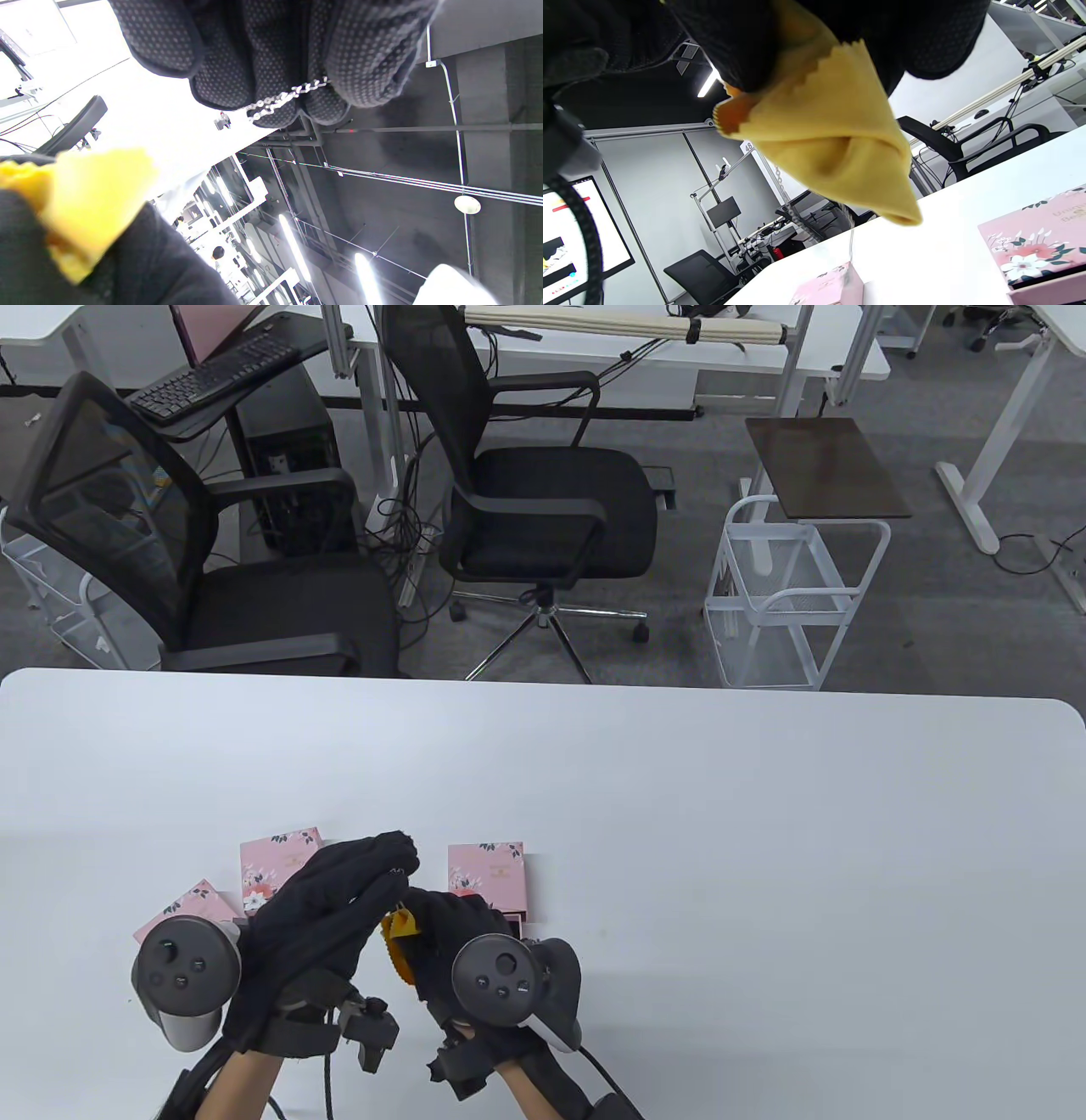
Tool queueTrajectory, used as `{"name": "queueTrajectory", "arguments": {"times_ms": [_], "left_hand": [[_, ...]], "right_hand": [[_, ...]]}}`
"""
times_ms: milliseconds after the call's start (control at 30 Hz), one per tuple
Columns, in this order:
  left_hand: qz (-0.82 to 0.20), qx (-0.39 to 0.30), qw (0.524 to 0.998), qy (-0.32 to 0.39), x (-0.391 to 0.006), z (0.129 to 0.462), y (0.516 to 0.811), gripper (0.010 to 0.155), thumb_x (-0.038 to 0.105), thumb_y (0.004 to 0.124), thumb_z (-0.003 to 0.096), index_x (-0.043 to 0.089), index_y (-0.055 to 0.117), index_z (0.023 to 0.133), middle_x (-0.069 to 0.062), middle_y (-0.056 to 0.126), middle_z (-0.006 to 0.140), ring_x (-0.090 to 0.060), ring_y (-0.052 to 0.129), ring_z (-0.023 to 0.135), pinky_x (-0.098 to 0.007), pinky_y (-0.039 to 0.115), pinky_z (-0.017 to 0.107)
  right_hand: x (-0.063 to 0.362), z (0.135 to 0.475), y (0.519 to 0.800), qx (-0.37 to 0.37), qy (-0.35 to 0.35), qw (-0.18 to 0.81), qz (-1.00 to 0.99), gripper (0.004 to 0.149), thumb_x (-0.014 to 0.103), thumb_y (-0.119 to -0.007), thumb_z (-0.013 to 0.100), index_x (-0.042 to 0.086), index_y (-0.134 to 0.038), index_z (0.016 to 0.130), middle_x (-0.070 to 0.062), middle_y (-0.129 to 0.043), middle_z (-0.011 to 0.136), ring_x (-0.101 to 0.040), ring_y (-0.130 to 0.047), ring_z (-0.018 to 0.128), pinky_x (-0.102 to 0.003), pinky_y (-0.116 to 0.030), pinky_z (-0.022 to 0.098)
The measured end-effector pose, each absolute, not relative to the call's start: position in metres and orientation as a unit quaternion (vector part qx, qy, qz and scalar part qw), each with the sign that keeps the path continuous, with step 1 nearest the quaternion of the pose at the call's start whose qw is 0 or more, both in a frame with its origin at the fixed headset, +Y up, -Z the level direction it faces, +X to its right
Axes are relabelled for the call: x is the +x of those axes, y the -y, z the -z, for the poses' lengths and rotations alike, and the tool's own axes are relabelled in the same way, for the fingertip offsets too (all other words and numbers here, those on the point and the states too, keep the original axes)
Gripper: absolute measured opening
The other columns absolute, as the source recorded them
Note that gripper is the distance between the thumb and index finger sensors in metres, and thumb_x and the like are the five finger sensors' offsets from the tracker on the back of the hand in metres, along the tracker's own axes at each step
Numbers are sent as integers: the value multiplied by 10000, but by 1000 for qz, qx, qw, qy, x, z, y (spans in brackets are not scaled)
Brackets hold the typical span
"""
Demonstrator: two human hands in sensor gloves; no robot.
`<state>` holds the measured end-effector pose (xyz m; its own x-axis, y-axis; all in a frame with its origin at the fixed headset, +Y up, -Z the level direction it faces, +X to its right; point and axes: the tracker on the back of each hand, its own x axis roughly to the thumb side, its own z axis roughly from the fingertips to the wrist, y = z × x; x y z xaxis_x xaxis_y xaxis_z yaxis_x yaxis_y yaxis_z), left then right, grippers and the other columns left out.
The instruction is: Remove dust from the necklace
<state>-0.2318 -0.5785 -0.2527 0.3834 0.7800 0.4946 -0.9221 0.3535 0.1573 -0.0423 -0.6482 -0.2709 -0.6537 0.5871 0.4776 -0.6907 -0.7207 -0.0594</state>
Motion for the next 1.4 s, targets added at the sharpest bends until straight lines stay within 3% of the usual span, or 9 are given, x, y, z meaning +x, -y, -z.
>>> {"name": "queueTrajectory", "arguments": {"times_ms": [467, 667, 933, 1133, 1400], "left_hand": [[-548, 199, 792, 178, -232, 253, 579, 369, 467, 878, 542, 281, 946, 854, -19, 982, 928, -275, 894, 866, -502, 777, 617], [-562, 198, 784, 173, -237, 254, 579, 369, 469, 878, 541, 284, 946, 853, -17, 982, 927, -275, 895, 864, -499, 778, 617], [-571, 198, 778, 172, -240, 253, 578, 368, 467, 878, 541, 283, 945, 853, -15, 983, 927, -270, 896, 864, -499, 778, 616], [-577, 197, 774, 168, -243, 254, 578, 366, 464, 879, 541, 283, 945, 853, -15, 984, 925, -271, 895, 863, -497, 779, 616], [-591, 195, 764, 167, -247, 253, 577, 366, 463, 878, 543, 281, 945, 853, -14, 985, 923, -270, 898, 860, -497, 780, 615]], "right_hand": [[-50, 272, 658, 227, 91, 364, -899, 428, 303, -813, 607, 118, -759, 988, -183, -873, 889, -407, -881, 702, -595, -695, 607], [-53, 273, 662, 238, 73, 356, -901, 370, 266, -811, 611, 161, -785, 964, -165, -885, 875, -396, -890, 692, -594, -696, 608], [-51, 276, 665, 230, 63, 358, -903, 370, 343, -779, 622, 139, -810, 929, -142, -923, 794, -373, -912, 627, -582, -713, 591], [-51, 276, 663, 232, 69, 335, -911, 371, 274, -817, 620, 157, -771, 968, -164, -880, 874, -395, -888, 687, -591, -699, 605], [-52, 279, 669, 233, 33, 314, -920, 357, 320, -780, 651, 147, -777, 964, -175, -882, 866, -409, -881, 683, -599, -691, 606]]}}
